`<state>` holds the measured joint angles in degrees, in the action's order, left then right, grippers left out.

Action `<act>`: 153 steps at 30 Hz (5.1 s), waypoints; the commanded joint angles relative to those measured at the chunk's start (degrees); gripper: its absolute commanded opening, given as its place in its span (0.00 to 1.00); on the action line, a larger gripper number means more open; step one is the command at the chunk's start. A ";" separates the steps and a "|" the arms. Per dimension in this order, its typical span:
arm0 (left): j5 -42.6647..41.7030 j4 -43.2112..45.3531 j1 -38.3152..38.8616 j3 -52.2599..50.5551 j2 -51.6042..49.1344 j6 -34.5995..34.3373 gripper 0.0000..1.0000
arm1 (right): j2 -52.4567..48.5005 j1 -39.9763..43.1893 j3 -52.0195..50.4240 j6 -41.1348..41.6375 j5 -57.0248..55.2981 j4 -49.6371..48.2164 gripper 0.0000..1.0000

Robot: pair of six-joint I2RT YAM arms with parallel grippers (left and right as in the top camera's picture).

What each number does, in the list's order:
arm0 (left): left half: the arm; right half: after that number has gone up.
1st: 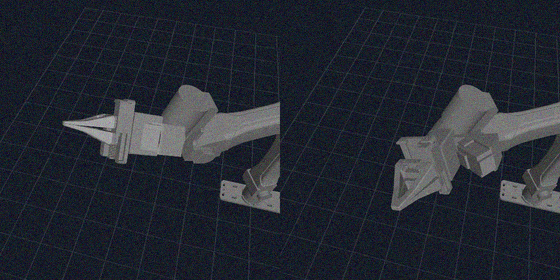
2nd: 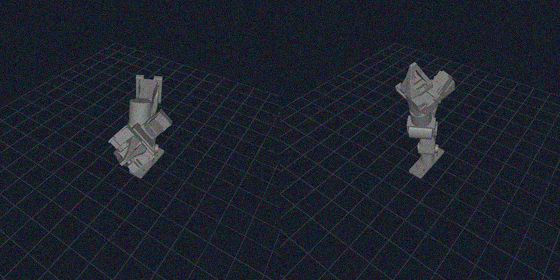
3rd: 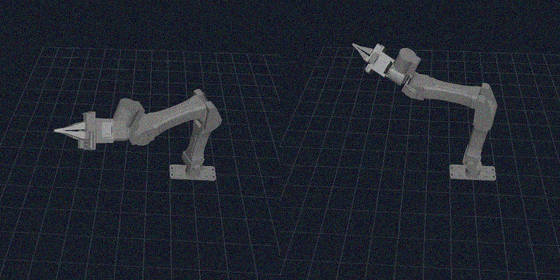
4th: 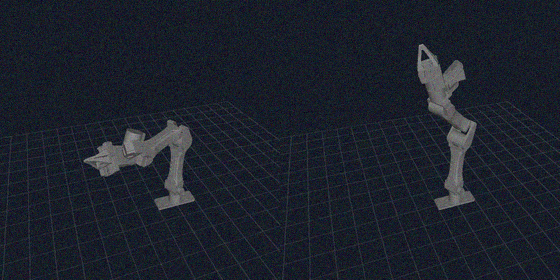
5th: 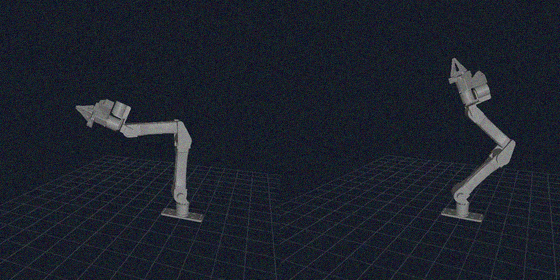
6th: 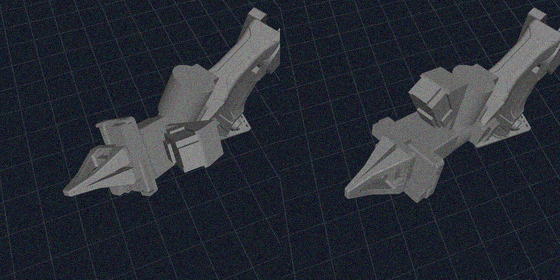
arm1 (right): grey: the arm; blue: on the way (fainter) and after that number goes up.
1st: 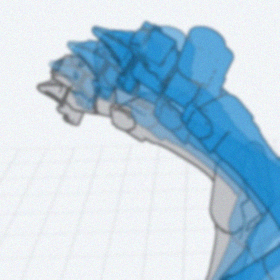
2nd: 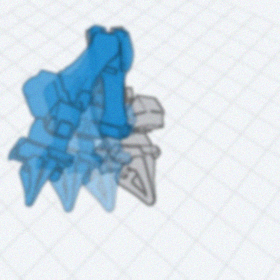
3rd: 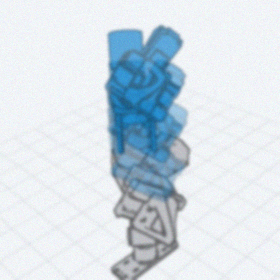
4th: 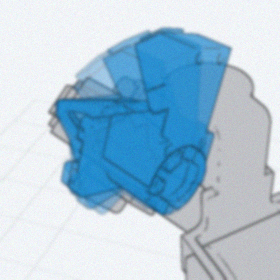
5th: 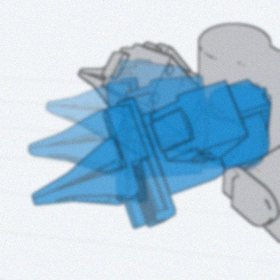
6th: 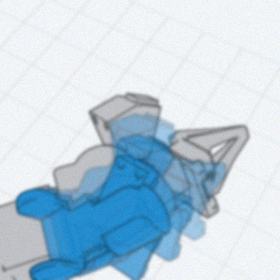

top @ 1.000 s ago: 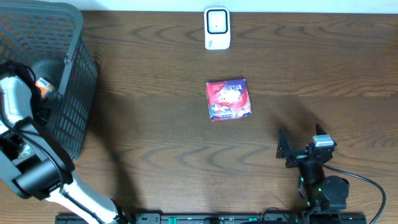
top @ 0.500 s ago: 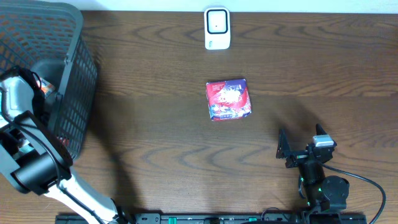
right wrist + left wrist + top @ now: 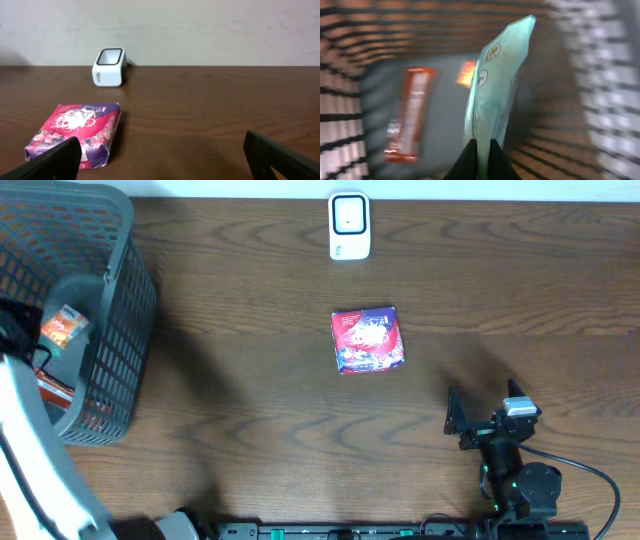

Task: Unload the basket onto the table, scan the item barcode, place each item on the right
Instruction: 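Reach the left gripper back into the basket toward the mint-green pack, then grasp the mint-green pack with the left gripper and lift it out, then move the green pack's barcode toward the scanner with the left gripper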

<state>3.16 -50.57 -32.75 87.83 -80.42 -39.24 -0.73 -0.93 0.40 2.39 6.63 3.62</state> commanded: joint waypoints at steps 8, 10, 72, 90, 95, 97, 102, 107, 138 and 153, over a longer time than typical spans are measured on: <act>-12.70 6.12 22.86 0.57 15.23 10.36 0.07 | 0.24 -0.24 -0.04 0.55 0.33 0.24 0.99; -9.86 6.05 28.83 0.57 15.87 12.68 0.07 | 0.24 -0.24 -0.04 0.55 0.35 0.24 0.99; 7.72 -10.27 42.62 -3.28 -44.00 6.08 0.07 | 0.24 -0.24 -0.04 0.55 0.35 0.24 0.99; -6.60 -6.75 55.19 0.79 -29.24 15.43 0.07 | 0.24 -0.24 -0.04 0.55 0.35 0.24 0.99; -8.57 -7.45 62.62 -1.42 -30.34 11.63 0.08 | 0.24 -0.24 -0.04 0.55 0.35 0.24 0.99; -8.83 -7.87 65.37 -1.95 -30.49 9.27 0.07 | 0.24 -0.24 -0.04 0.55 0.35 0.24 0.99; -8.74 -8.48 70.95 -2.12 -30.49 1.88 0.07 | 0.24 -0.24 -0.04 0.55 0.35 0.24 0.99; -8.76 -4.04 74.73 -2.34 -31.06 -1.92 0.07 | 0.24 -0.24 -0.04 0.55 0.33 0.24 0.99; 4.72 9.44 75.69 1.16 -36.92 8.22 0.07 | 0.24 -0.24 -0.04 0.55 0.35 0.24 0.99; 14.21 18.69 64.87 0.52 -30.18 12.33 0.07 | 0.24 -0.24 -0.04 0.55 0.35 0.24 0.99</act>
<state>18.02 -33.50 33.04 88.55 -107.37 -27.70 -0.73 -0.93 0.40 2.37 6.61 3.62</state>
